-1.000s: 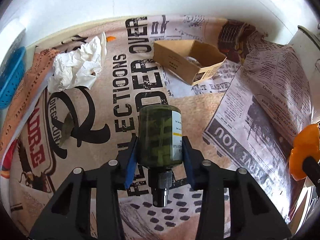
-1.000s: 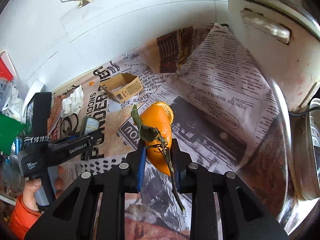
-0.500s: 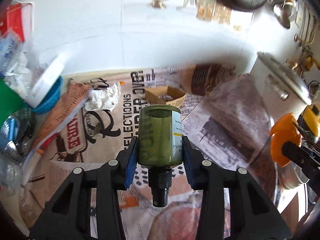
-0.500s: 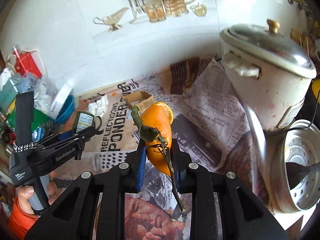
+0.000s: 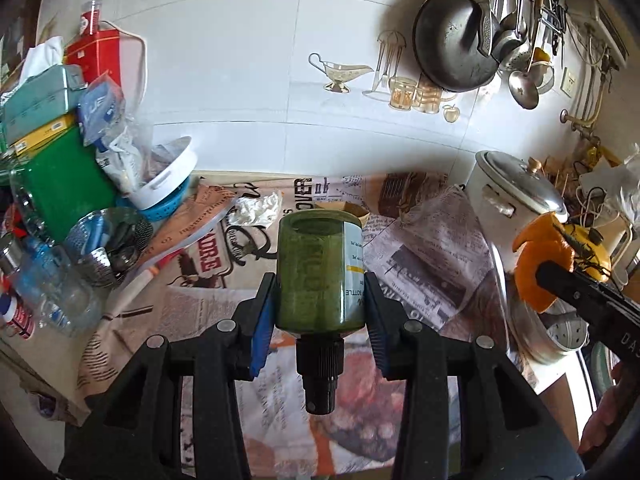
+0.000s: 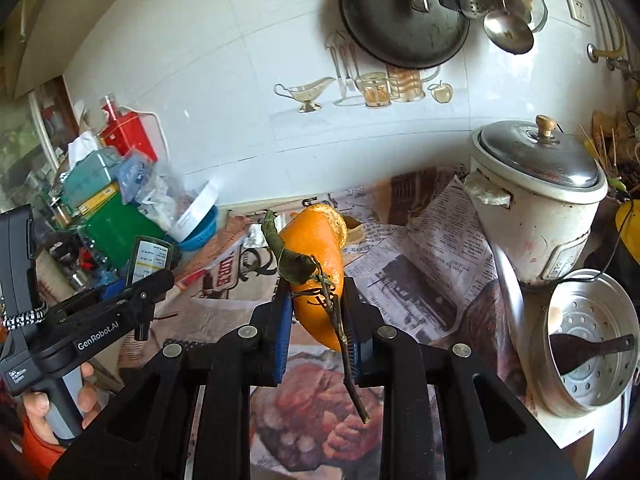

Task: Collect trash
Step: 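Carry the green bottle and orange down over the floor bin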

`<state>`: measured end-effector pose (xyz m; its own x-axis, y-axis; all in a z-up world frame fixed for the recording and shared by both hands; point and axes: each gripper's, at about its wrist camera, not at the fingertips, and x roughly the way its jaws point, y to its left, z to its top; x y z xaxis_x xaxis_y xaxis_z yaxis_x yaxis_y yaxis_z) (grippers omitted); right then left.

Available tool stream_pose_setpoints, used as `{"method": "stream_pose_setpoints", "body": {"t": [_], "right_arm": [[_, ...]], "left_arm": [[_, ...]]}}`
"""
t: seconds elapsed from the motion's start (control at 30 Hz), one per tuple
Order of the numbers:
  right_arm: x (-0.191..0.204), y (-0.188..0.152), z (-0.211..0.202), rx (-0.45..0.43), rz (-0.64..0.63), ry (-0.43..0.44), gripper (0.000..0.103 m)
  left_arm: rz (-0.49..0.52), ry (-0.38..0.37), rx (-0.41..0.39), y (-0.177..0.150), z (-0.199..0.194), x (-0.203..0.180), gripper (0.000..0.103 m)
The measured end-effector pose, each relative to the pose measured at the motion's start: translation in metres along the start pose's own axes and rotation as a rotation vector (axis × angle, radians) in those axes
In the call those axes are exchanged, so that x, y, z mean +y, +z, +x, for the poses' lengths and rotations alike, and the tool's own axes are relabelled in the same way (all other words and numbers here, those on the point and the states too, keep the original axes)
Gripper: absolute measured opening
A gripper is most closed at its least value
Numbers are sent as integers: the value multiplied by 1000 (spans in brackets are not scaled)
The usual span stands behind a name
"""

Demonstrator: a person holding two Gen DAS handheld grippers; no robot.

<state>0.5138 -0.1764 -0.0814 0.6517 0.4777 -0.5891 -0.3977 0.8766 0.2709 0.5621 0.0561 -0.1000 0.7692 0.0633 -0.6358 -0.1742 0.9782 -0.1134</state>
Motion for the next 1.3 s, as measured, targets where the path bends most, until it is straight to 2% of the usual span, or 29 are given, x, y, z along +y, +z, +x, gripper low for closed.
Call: {"method": "stream_pose_setpoints", "body": {"t": [0.3,0.5,0.67,0.77,1.03,1.3], "right_arm": [[64,-66,-31,19,48,-74,21],[125,-121,-60,15,81,-98,21],[167,-158,-84,38,98,-107,21],[180,-168,-95,67,109,-112,21],[189,-198,-104,142,113,-137,21],[145,-247,-70,257,141,-145,22]], "left_arm": [[35,-82,36,-71,-48,53,41],[70,-109,49,-127,-107,96,41],[104,-121,65,-155,-142,117,41],[103,-127,96,-166,-153,124,41],[88,-126,154,-201,-169,126,41],[63,-102,285,-261,-119,104,41]]}}
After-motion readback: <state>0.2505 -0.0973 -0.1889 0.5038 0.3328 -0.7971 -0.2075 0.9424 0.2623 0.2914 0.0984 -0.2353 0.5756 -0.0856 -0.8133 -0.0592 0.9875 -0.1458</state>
